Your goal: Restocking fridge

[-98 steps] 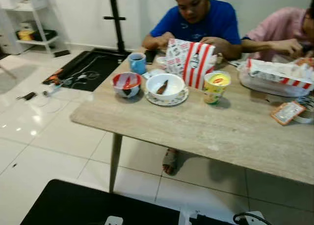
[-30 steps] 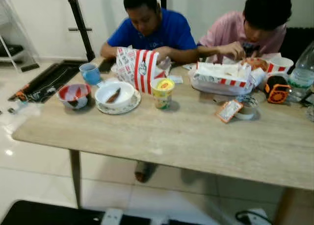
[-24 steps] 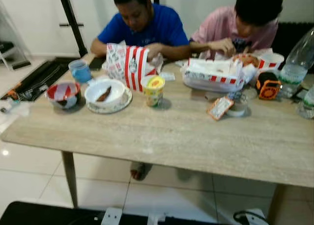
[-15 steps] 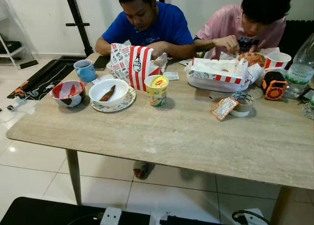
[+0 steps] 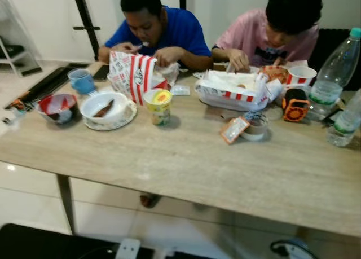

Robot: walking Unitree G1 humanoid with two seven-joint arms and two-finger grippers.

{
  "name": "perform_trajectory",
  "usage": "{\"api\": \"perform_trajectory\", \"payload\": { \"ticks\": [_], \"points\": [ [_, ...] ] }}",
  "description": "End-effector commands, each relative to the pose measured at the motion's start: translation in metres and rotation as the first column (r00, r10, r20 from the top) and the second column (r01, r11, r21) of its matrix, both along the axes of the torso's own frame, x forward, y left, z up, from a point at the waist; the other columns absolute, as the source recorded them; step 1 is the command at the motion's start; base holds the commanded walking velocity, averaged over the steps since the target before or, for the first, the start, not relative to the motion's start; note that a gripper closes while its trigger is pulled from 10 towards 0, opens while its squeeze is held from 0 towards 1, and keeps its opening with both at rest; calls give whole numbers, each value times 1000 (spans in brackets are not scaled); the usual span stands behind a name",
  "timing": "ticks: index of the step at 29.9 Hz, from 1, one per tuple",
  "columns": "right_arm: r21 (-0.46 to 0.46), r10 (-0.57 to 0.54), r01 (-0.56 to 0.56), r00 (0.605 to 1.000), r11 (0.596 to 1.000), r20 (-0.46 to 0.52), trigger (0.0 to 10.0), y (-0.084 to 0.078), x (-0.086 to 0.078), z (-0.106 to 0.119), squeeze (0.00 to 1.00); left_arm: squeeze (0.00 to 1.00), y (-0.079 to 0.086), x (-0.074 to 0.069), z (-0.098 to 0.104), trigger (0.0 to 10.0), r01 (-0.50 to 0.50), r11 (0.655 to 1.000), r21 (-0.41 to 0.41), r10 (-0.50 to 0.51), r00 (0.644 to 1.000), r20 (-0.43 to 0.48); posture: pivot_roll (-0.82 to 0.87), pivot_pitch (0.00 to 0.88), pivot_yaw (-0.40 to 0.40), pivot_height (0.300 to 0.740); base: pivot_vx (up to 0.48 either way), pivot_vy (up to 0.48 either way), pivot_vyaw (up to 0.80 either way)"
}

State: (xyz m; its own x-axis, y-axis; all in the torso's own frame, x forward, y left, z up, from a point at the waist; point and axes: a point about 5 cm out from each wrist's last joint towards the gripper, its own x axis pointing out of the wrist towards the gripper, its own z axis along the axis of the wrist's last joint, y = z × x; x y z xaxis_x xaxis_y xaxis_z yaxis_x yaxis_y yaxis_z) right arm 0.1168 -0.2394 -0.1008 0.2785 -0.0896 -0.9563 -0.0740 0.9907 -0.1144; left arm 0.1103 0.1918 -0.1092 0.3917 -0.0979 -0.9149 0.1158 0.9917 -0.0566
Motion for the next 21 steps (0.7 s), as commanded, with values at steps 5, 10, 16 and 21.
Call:
{"api": "perform_trajectory", "payload": {
  "ticks": [5, 10, 16, 21],
  "points": [
    [-14, -20, 20, 1000, 1000, -7, 10000, -5, -4, 0, 0, 0, -5, -16, -5, 10000, 2, 1000, -13, -3, 998, -65, -16, 0, 7, 740, 0, 0, -436],
    [-20, -30, 30, 1000, 999, -2, 10000, -7, -4, 1, 0, 0, -4, -15, -5, 10000, 5, 1000, -13, -6, 998, -63, -16, 0, 7, 740, 0, 0, 0],
    [-91, -79, 78, 997, 993, -3, 10000, -19, -7, 3, 0, 0, -4, -15, -5, 10000, 7, 1000, -12, -8, 998, -61, -16, 0, 6, 740, 0, 0, 0],
    [-262, -278, 272, 961, 926, 15, 10000, -60, -22, 13, 137, 0, -2, -15, -4, 10000, 10, 1000, -1, -10, 998, -58, -13, 0, 8, 740, 0, 0, 0]
  ]
}}
